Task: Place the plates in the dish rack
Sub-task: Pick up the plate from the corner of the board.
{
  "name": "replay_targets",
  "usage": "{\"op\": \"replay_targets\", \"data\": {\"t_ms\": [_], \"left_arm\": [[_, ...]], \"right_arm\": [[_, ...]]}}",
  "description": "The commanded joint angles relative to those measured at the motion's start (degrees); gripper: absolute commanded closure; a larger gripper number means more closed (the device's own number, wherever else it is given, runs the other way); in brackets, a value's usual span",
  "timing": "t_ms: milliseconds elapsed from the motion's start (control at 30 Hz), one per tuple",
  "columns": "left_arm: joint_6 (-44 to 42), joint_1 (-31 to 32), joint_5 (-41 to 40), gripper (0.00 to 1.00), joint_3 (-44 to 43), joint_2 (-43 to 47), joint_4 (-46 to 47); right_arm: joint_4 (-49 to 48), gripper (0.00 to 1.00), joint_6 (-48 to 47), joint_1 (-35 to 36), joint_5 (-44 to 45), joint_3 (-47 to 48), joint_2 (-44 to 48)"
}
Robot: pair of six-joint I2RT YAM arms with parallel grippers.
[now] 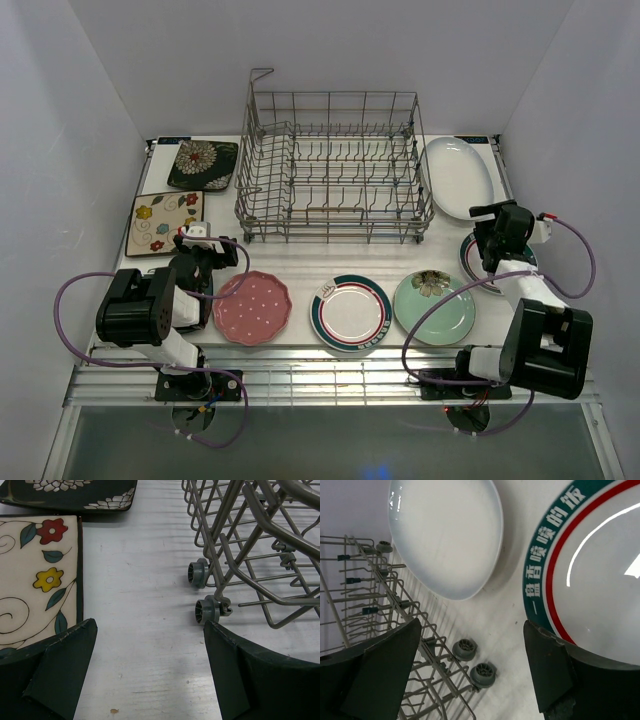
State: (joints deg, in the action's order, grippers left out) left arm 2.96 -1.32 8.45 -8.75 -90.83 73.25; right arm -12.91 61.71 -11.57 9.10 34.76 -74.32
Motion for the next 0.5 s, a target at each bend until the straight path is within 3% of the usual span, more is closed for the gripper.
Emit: {"op": "replay_targets", "data": {"t_ms": [0,167,467], "left_arm": [[-0.2,0.1,1.0,0.02,-1.0,0.5,0.1],[-0.2,0.1,1.0,0.02,-1.0,0.5,0.1],[-0.2,0.0,1.0,0.02,-1.0,0.5,0.1]], "right_arm": [[11.7,0.11,-2.9,-0.2,2.2,0.3,4.8],[23.2,0.02,-2.7,-0.2,4.3,0.8,8.1],[35.8,0.09,-1.3,-0.2,8.3,-1.4,15.7]]}}
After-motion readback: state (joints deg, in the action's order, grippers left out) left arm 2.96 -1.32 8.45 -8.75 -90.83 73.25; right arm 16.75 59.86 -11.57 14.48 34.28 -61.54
